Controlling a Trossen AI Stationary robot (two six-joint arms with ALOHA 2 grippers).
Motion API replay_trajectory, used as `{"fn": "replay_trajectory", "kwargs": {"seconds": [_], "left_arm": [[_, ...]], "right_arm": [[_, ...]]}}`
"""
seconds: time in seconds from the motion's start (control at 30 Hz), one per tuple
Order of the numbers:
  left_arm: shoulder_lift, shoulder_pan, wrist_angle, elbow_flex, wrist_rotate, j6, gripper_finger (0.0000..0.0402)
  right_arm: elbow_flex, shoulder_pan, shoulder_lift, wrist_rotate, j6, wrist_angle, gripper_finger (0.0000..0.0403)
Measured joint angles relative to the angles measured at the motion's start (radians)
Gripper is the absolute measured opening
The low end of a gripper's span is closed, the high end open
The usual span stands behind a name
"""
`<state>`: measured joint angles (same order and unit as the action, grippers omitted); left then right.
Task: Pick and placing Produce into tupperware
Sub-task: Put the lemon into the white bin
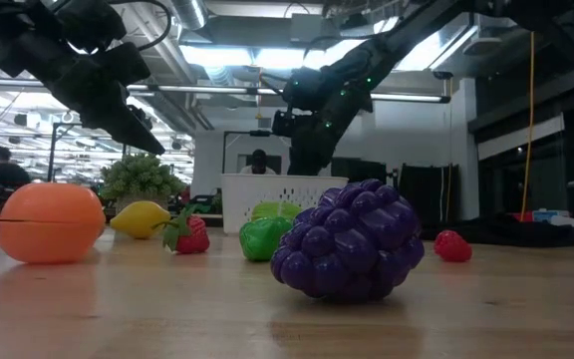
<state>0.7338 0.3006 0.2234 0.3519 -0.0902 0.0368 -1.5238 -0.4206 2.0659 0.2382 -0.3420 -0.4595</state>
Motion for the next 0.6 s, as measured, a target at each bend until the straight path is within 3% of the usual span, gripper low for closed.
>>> {"fn": "replay_trajectory", "kwargs": {"seconds": [0.17,0.37,0.6], "left_arm": [[0.0,0.0,0.0,0.0,0.0,0.0,0.0279],[0.0,0.0,0.0,0.0,0.0,-0.001,0.0279],[-0.001,0.0,0.0,0.0,0.0,-0.001,0.0279]], "right_arm": [[0.0,0.0,0.0,0.0,0.006,0.011,0.0209],[0.0,0.001,0.0,-0.008,0.122,0.02,0.0212],[-0.023,0.001,-0.085,-0.008,0.06,-0.091,0.0212]]}}
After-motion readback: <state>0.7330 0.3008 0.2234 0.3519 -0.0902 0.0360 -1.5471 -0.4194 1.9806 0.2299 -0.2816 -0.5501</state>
